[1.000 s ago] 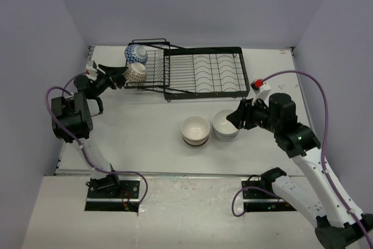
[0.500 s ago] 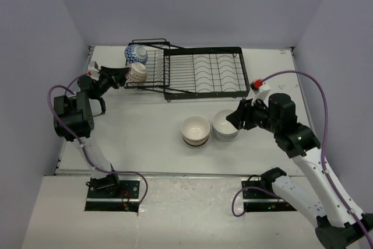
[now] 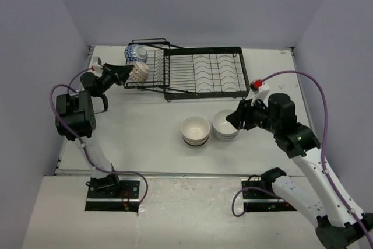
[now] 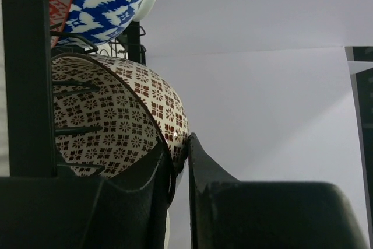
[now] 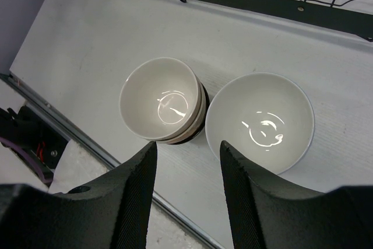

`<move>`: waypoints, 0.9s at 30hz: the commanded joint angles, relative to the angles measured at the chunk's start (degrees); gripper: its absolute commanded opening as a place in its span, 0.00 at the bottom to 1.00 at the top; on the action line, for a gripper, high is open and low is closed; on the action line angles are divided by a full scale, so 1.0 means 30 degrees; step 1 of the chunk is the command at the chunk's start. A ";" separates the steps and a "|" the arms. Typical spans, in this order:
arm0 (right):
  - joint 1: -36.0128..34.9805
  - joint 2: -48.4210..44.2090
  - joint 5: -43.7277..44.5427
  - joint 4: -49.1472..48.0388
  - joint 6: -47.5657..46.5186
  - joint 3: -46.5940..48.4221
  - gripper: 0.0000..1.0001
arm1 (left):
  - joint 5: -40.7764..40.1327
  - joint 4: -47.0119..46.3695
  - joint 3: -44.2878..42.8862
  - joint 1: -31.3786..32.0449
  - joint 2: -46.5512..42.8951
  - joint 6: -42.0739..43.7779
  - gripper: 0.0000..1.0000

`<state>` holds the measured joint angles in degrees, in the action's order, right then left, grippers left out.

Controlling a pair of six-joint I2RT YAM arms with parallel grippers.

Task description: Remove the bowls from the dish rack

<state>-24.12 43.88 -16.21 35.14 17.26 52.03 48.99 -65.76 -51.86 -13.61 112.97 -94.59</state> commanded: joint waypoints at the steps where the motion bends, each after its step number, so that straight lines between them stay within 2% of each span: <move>1: -0.0163 -0.0007 -0.0340 -0.0315 -0.0332 0.0000 0.49 | -0.0423 0.1790 -0.0790 0.0111 0.0312 0.1851 0.00; 20: -0.0222 0.0022 -0.0252 -0.0286 -0.0420 0.0001 0.49 | -0.0364 0.0005 -0.4012 0.2103 -0.1415 0.1529 0.00; 25: -0.0222 0.0023 -0.0193 -0.0257 -0.0420 0.0001 0.49 | 0.0540 0.0760 -0.6727 0.2950 -0.2437 0.3106 0.00; 27: -0.0222 -0.0036 -0.0106 -0.0257 -0.0420 0.0000 0.49 | 0.1039 0.2484 -0.8079 0.3361 -0.2936 0.5794 0.00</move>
<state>-24.38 43.88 -16.19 35.14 16.84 52.03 49.71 -58.52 -68.10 -5.76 111.68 -86.28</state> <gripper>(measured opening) 0.492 0.073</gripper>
